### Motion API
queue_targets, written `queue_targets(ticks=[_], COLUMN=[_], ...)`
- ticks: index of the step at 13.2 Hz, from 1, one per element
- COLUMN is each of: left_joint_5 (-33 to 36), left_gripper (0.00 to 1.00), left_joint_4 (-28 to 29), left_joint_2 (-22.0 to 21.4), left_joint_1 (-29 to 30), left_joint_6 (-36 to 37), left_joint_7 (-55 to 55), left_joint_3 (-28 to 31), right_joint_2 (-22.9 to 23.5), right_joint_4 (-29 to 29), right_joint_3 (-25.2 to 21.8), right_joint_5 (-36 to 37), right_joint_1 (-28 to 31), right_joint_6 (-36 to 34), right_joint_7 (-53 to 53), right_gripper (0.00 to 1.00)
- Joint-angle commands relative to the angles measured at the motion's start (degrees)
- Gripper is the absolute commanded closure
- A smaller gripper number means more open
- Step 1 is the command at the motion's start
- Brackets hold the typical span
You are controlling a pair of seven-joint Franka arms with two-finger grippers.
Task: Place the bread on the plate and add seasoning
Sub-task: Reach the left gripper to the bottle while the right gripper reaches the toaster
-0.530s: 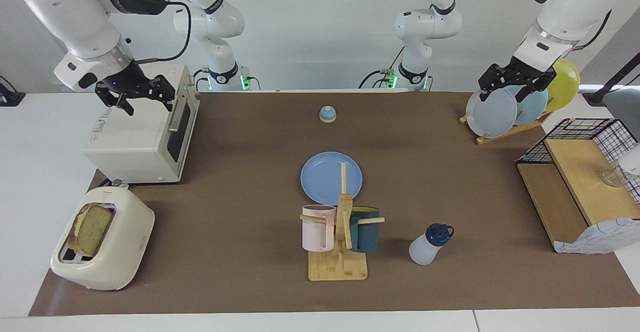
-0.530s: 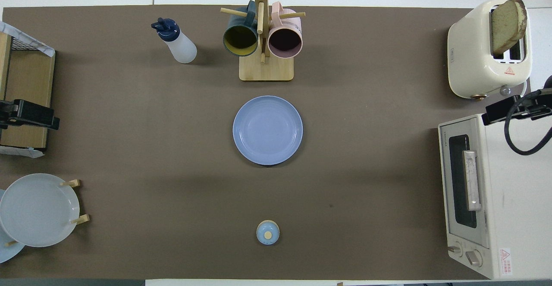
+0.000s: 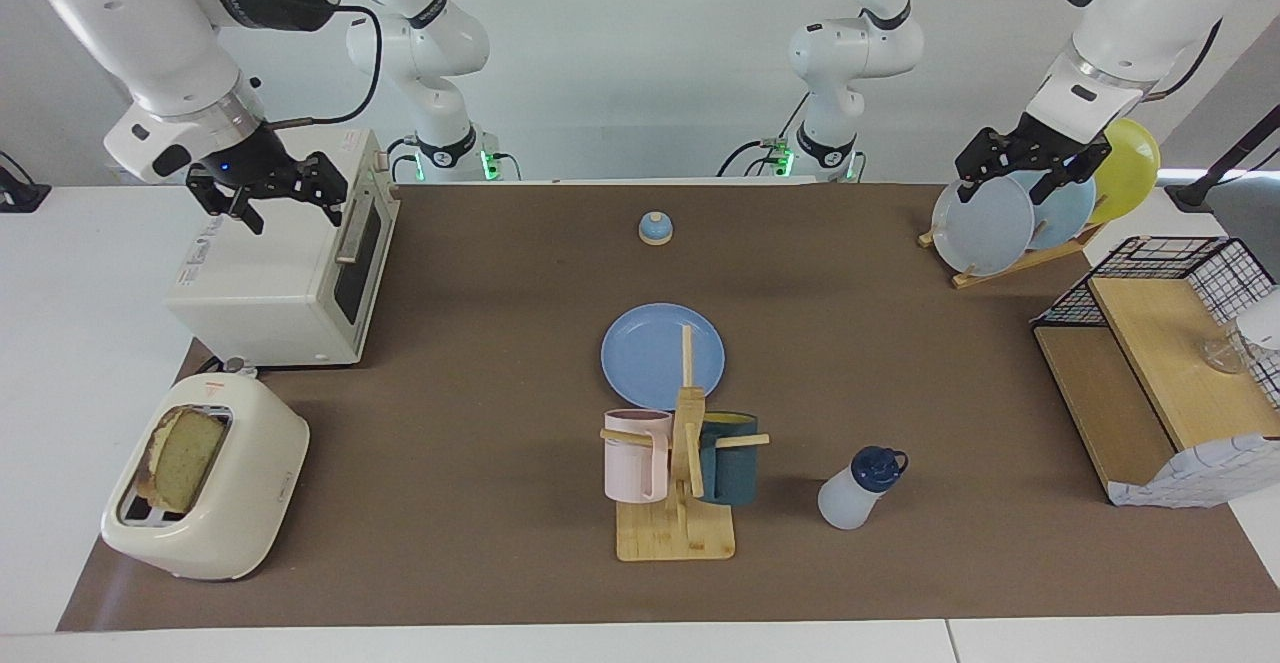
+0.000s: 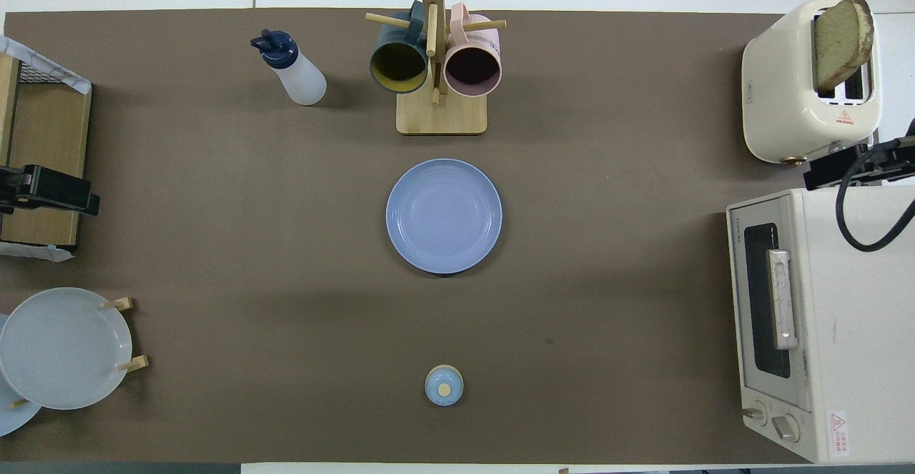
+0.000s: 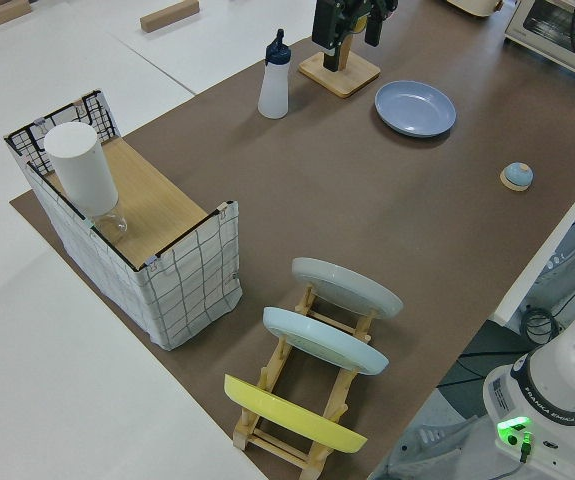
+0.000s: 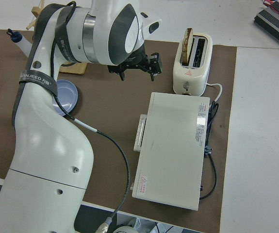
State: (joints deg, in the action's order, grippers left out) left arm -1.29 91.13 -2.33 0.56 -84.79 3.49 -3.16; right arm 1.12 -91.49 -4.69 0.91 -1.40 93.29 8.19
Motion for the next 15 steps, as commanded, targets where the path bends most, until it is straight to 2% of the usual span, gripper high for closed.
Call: queue_targets(ticks=[1,4,5,7,9,10,12,15], left_joint_5=[-0.1,-0.3,-0.3,-0.4,-0.3,-0.3,-0.4,-0.4], left_gripper=[0.00,0.00,0.00,0.00,0.00,0.00,0.00,0.00], left_joint_4=[1.8,7.2,9.9,17.6,27.8,32.7,39.0,47.7], left_joint_2=[-1.5,-3.6,-4.6,-7.6,-11.8,-13.2,-13.1,-10.6], left_joint_1=[0.1,-0.3,-0.5,-3.4,-4.1,-6.4,-8.0,-10.1], left_joint_6=[0.2,-6.7,-11.1,-21.9,-33.8,-39.9,-50.5,-69.6], left_joint_7=[0.2,-0.2,-0.2,-0.8,-1.2,-1.4,-3.6,-7.5], left_joint_3=[0.2,0.0,-0.2,-0.1,-0.3,-0.2,-0.2,-0.2], right_joint_2=[0.2,-0.2,0.3,4.1,7.1,7.9,9.5,11.9], right_joint_4=[-1.9,-6.8,-8.5,-10.0,-9.8,-9.7,-9.7,-9.7], right_joint_3=[0.3,0.1,0.1,0.1,0.1,0.1,0.1,0.0], right_joint_5=[1.5,0.9,0.9,0.9,0.9,0.9,0.9,0.9], right_joint_1=[-0.1,0.8,1.5,3.8,5.5,5.8,6.8,7.9], right_joint_6=[8.6,24.7,30.4,38.4,42.5,43.7,44.8,47.7], right_joint_7=[-0.4,0.9,0.8,0.8,0.9,0.9,1.0,3.0], right_gripper=[0.00,0.00,0.09,0.12,0.12,0.12,0.12,0.12])
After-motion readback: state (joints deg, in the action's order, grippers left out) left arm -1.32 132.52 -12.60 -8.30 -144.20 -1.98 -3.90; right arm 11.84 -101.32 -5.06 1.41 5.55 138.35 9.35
